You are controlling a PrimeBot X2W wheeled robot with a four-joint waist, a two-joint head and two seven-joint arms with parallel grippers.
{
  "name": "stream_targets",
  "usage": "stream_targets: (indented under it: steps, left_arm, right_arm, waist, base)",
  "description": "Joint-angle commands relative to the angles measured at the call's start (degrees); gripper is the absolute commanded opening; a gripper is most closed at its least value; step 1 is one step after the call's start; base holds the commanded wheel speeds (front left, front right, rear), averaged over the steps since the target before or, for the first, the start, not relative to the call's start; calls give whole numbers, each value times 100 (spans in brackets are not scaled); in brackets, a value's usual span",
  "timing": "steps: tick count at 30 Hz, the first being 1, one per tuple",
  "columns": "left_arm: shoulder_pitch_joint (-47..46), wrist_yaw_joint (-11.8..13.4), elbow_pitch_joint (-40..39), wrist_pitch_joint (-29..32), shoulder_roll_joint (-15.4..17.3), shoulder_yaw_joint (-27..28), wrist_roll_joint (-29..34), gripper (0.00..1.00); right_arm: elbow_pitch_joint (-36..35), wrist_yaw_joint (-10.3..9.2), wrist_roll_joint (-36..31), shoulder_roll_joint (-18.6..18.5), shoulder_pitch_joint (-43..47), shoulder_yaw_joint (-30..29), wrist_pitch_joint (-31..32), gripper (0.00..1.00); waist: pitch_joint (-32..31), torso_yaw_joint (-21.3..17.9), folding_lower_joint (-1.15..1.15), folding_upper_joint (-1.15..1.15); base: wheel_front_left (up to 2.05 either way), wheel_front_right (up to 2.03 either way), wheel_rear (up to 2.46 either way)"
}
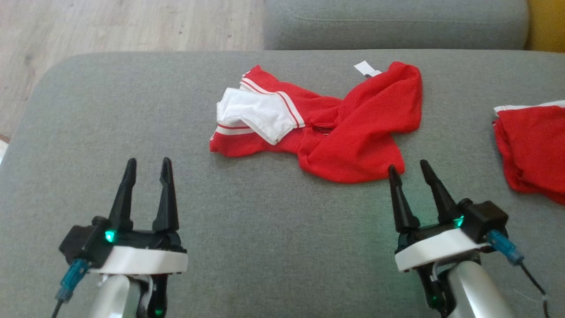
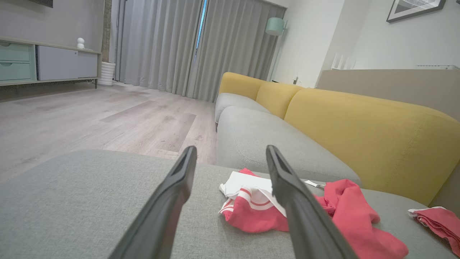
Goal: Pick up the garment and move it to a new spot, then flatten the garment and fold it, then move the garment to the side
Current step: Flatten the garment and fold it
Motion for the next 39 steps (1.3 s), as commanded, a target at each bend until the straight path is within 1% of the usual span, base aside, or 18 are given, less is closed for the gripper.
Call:
stream_targets:
  steps: [1,4,10,13,17,21,22,23,26,31,36,39]
  left_arm:
    - [-268,-46,-205,-28,23,240,57,100]
    - [-328,-139,-188,-28,-110,265,176,100]
    - [-476,-208,-63,-28,-301,170,219,100]
    - [-558,-220,9,-28,-368,124,204,100]
    - [-650,-226,67,-28,-418,64,177,100]
    - [-696,-228,84,-28,-439,12,130,100]
    - [-697,-228,87,-28,-442,9,122,100]
    - [-696,-228,89,-28,-444,6,117,100]
    - [-678,-229,87,-28,-444,38,114,100]
    - [-660,-229,93,-28,-439,94,118,100]
    - [-649,-229,73,-28,-427,125,125,100]
    - [-630,-229,69,-28,-426,129,132,100]
  right_arm:
    - [-143,14,-47,-6,-121,158,-62,100]
    - [62,14,-248,-6,-314,450,-48,100]
    - [860,14,-628,-6,-912,935,542,100]
    - [1355,14,-829,-6,-1230,1029,751,100]
    - [2020,14,-1153,-6,-1616,997,878,100]
    - [2637,14,-1538,-6,-1945,777,940,100]
    - [2759,14,-1636,-6,-2016,703,919,80]
    - [2839,14,-1701,-6,-2080,599,843,0]
    - [2985,14,-1697,-6,-2186,371,628,0]
    - [3029,14,-1665,-6,-2179,118,380,0]
    - [2859,14,-1717,-45,-1944,-187,275,0]
    - [2749,14,-1725,-99,-1820,-285,297,0]
  waist:
    - [9,47,1,0]
    - [96,185,1,0]
    - [297,490,1,0]
    - [400,647,1,0]
    - [504,829,1,0]
    - [581,954,1,0]
    - [588,967,1,0]
    - [593,974,1,0]
    - [590,938,1,0]
    - [510,708,1,0]
    - [354,410,1,0]
    - [289,295,1,0]
  base:
    - [0,0,0]
    - [0,0,0]
    - [0,0,0]
    - [0,0,0]
    - [0,0,0]
    - [0,0,0]
    - [0,0,0]
    - [0,0,0]
    - [0,0,0]
    - [0,0,0]
    - [0,0,0]
    - [0,0,0]
